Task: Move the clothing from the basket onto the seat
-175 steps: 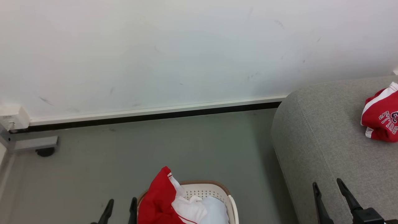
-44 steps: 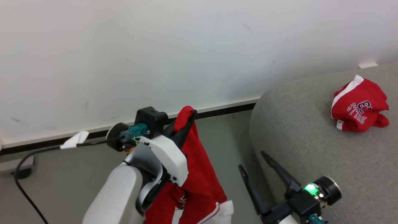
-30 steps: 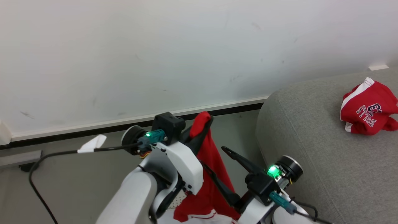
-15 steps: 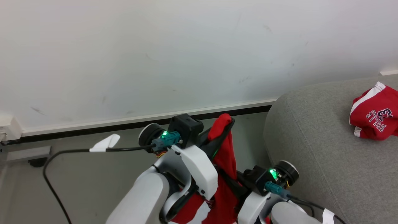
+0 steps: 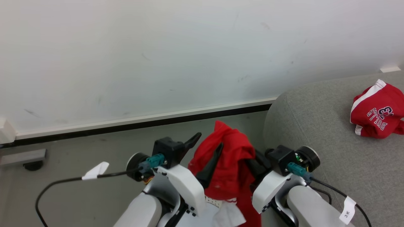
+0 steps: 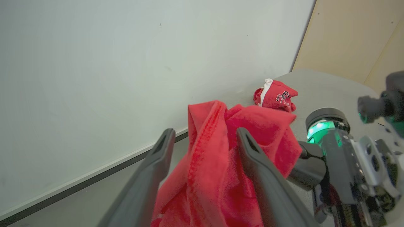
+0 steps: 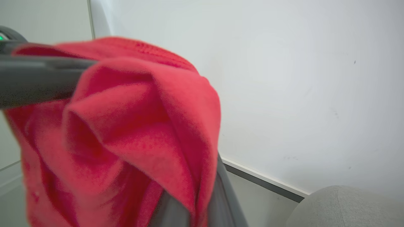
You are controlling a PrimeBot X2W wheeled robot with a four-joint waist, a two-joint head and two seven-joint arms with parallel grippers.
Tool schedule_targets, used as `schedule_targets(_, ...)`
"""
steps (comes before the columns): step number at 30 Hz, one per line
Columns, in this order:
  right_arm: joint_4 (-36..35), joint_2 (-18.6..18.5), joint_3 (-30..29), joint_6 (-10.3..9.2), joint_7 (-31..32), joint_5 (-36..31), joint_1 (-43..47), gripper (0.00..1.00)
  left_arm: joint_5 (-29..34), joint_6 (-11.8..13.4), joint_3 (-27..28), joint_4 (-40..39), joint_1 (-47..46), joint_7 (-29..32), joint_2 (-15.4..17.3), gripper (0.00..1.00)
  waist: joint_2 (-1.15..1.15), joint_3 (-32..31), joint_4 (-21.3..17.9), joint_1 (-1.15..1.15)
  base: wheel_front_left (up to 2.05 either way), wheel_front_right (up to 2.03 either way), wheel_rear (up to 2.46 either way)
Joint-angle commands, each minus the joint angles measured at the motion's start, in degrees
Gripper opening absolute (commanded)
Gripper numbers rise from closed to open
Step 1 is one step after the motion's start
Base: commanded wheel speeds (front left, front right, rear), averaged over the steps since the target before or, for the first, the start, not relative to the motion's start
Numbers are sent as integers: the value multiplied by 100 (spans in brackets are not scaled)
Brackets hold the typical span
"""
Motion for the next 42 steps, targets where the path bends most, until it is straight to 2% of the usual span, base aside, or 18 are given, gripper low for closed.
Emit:
schedule_targets(1,24,-14,-94,-15,0,-68,-49,0,10,19,1,34,100,-89,49,100,0,5,-10,0,0,0,0)
schedule_targets(14,-187,-14,-1075,-15,0,-535,146,0,86,12,-222,324,495,-376,169,100,0,83,-317,0,0,0,0)
schedule_targets(25,-666,-31,-1586,-15,0,-952,466,0,117,-5,-397,358,566,-544,165,100,0,152,-974,0,0,0,0)
schedule_targets(35,-1232,-305,-1998,-15,0,-1157,735,0,113,-14,-579,417,516,-750,39,100,0,312,-1687,0,0,0,0)
schedule_targets(42,-1664,-365,-2418,-15,-1,-1055,702,0,177,-52,-688,399,267,-721,46,100,0,723,-1847,0,0,0,0)
